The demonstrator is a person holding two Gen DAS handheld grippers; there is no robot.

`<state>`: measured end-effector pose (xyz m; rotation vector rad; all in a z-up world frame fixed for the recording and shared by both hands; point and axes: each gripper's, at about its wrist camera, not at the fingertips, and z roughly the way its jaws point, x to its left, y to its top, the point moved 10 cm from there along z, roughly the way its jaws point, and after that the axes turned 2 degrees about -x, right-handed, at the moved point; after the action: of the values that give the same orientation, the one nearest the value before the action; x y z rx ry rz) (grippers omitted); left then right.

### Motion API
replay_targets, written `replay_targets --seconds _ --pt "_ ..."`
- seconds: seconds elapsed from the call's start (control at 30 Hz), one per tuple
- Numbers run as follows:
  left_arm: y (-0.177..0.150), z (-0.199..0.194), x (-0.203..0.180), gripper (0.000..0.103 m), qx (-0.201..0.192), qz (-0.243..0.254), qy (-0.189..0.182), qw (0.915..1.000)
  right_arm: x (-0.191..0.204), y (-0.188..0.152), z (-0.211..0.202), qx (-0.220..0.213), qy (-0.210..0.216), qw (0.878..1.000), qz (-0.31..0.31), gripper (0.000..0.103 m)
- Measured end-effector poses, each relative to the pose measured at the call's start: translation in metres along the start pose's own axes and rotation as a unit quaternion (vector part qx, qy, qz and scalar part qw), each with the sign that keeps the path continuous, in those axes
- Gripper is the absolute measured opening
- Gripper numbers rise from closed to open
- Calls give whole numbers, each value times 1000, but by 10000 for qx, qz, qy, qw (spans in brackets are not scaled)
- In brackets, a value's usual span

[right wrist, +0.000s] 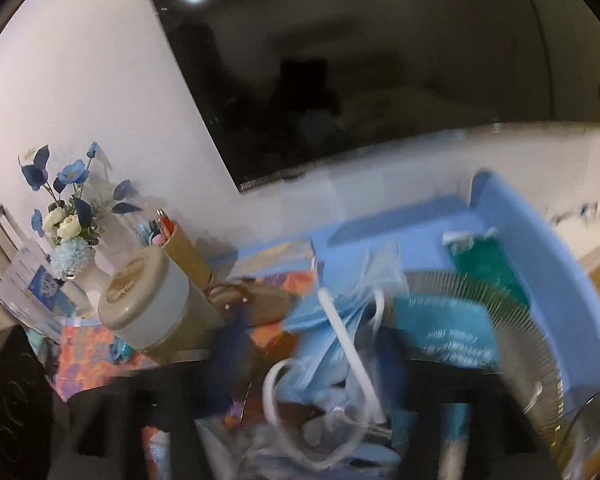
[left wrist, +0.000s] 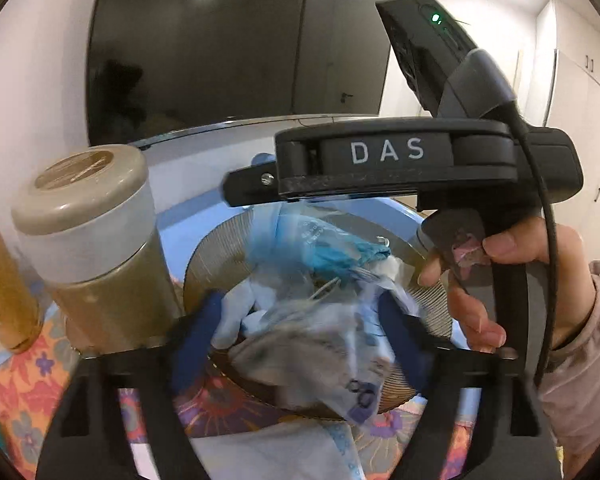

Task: Organize soft objects
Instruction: 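Open both grippers to drop the bow and masks into the bowl, then move both open grippers back toward the blue cloth by the vase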

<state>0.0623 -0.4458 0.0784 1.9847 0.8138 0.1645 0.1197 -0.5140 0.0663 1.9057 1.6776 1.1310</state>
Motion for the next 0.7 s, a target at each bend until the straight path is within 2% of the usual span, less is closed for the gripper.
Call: replay_targets --seconds 0.03,0.13,0.33,0.43,0.53,0.63,0.7 --pt "0 -3 -1 82 -54 48 39 10000 -6 -2 0 28 -143 9999 35 84" --pt "-3 -10 -4 82 -36 127 88 9999 -14 -5 -6 66 -358 9993 108 84" --pt "-5 -28 -4 82 -91 98 147 9998 -22 -3 -33 -219 -466 9972 537 84" --pt "-13 -43 -6 82 43 60 234 9997 -12 1 -43 -354 -386 9963 675 85" --pt "-18 -60 3 82 90 -196 333 9992 13 6 -58 -524 -282 9962 636 85" --pt "-18 -80 19 83 26 -401 470 9981 53 15 -75 -756 -304 9966 151 85" --pt "-16 -95 36 83 -13 -481 675 9966 85 20 -85 -861 -239 9959 -128 89"
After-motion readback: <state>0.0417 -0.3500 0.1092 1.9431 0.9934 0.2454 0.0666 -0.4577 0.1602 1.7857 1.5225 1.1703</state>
